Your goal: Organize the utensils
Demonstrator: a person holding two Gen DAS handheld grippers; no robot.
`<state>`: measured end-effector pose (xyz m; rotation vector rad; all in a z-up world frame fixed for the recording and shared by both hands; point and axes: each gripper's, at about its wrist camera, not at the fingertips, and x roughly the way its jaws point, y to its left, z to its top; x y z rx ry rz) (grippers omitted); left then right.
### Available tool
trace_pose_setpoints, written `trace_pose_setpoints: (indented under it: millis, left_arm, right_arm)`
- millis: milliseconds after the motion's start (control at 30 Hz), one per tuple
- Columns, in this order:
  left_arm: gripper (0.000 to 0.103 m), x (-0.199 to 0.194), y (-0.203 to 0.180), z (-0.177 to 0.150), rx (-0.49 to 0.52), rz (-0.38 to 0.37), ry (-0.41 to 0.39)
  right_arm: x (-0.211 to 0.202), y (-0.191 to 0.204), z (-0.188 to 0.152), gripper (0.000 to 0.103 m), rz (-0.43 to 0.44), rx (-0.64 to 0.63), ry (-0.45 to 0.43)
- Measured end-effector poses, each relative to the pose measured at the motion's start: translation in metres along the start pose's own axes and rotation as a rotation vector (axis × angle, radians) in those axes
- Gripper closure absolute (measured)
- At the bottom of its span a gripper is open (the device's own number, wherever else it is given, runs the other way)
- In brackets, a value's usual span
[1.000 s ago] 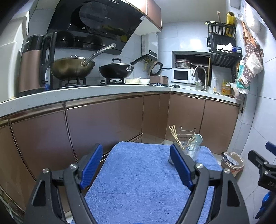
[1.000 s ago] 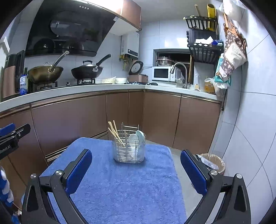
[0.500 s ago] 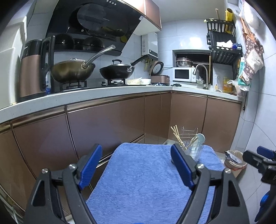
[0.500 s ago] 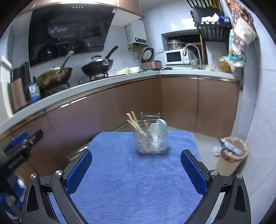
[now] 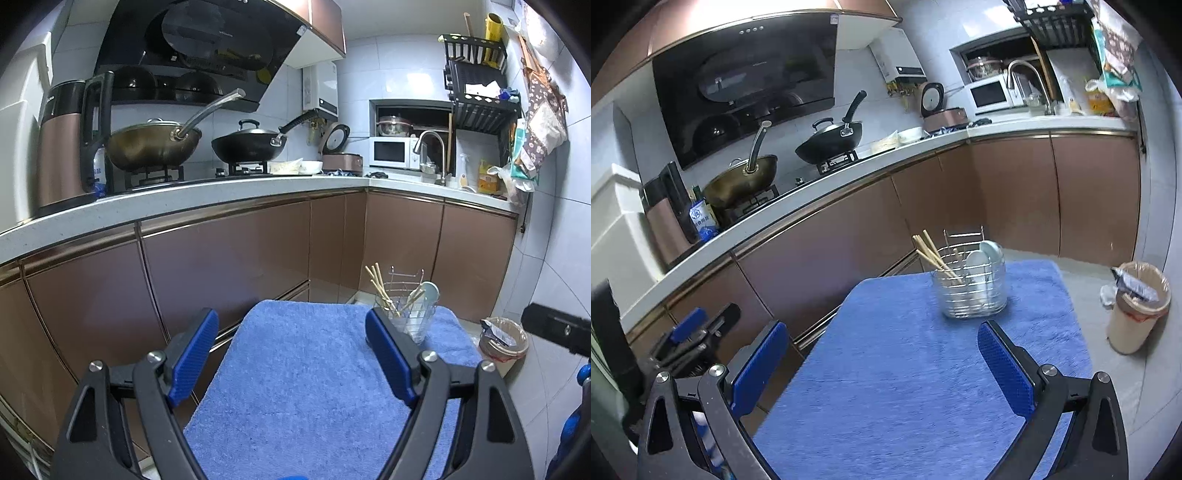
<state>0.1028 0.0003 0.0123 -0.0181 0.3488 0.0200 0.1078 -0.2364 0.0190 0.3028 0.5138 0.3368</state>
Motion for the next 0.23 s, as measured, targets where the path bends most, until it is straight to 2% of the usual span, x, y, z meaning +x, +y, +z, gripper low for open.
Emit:
trace_pose_setpoints:
  millis: [233]
  left_arm:
    - [0.022,0.0039,0.0064,0.0005,-0.014,-0.018,0.025]
  right_arm:
    - [0.0021,0.0072,0.0062,0.0,-0.013,0.006,0.006]
